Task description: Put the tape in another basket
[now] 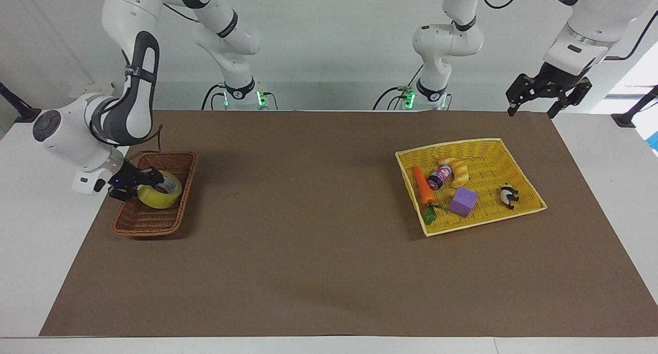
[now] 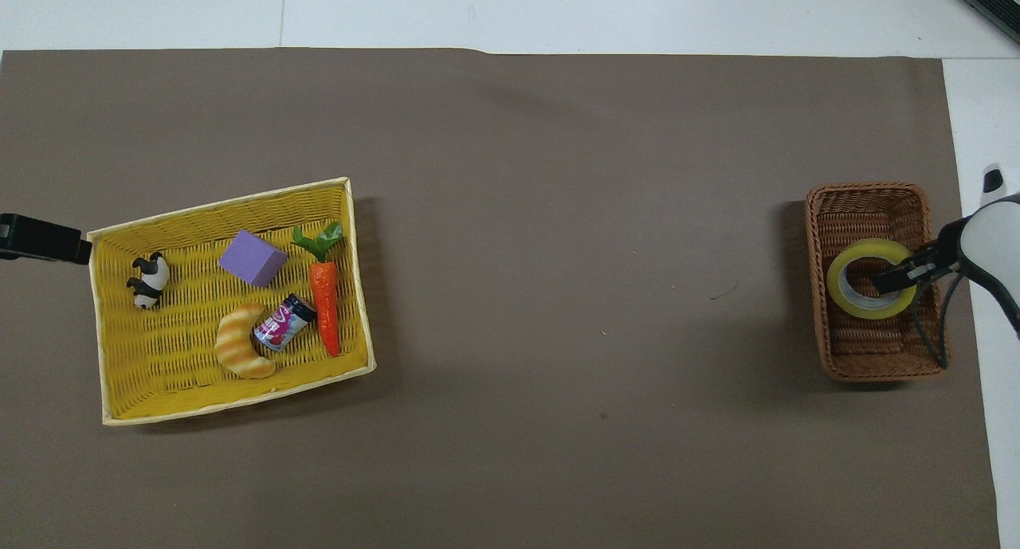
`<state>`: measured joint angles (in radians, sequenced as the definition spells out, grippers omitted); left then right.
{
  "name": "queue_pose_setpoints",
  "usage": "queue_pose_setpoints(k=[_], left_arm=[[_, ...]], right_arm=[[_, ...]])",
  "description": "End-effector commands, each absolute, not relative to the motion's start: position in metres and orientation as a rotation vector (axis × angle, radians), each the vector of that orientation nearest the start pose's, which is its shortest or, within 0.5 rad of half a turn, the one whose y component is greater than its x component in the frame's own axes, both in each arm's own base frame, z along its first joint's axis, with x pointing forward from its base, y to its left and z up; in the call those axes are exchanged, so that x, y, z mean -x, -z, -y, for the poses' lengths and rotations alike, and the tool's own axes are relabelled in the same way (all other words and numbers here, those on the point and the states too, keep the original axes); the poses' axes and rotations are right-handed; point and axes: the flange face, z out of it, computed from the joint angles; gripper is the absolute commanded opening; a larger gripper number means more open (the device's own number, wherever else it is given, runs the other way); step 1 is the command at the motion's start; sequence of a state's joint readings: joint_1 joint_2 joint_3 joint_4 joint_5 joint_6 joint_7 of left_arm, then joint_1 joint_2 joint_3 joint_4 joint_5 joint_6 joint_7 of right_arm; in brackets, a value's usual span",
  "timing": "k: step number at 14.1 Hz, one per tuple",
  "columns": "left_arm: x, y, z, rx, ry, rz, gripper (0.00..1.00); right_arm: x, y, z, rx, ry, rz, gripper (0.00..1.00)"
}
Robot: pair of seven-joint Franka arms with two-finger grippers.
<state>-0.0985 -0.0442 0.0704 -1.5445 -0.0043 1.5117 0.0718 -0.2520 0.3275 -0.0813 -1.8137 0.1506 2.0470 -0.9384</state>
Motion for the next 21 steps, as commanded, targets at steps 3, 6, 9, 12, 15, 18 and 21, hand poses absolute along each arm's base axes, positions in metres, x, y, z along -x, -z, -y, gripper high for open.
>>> queue_pose_setpoints(k=[3, 6, 9, 12, 15, 18, 21], left_arm=[[-0.532, -0.660, 0.010, 3.126, 0.004, -0.128, 1.00], [-0.532, -0.660, 0.010, 3.127, 0.004, -0.125, 1.00], [-0.532, -0.660, 0.009, 3.127, 0.004, -0.123, 1.00], [-0.532, -0.660, 0.010, 3.127, 0.004, -0.125, 1.00], [-0.532, -0.660, 0.010, 3.127, 0.007, -0.125, 1.00], [-0.532, -0.660, 0.010, 3.127, 0.004, -0.125, 1.00], [-0.532, -0.660, 0.010, 3.127, 0.004, -0.125, 1.00]], right_arm=[[-0.630, -0.414, 0.157, 2.923, 0.132, 0.918, 1.00], [-0.631, -0.453, 0.134, 3.011, 0.168, 0.836, 1.00], [-0.623, -0.489, 0.107, 3.085, 0.172, 0.597, 1.00], [-0.608, -0.519, 0.063, 3.107, 0.120, 0.300, 1.00], [-0.591, -0.539, 0.029, 3.148, 0.043, 0.112, 1.00], [-0.572, -0.561, 0.017, 3.152, -0.022, -0.082, 1.00], [-0.552, -0.597, 0.027, 3.124, 0.053, -0.126, 1.00]])
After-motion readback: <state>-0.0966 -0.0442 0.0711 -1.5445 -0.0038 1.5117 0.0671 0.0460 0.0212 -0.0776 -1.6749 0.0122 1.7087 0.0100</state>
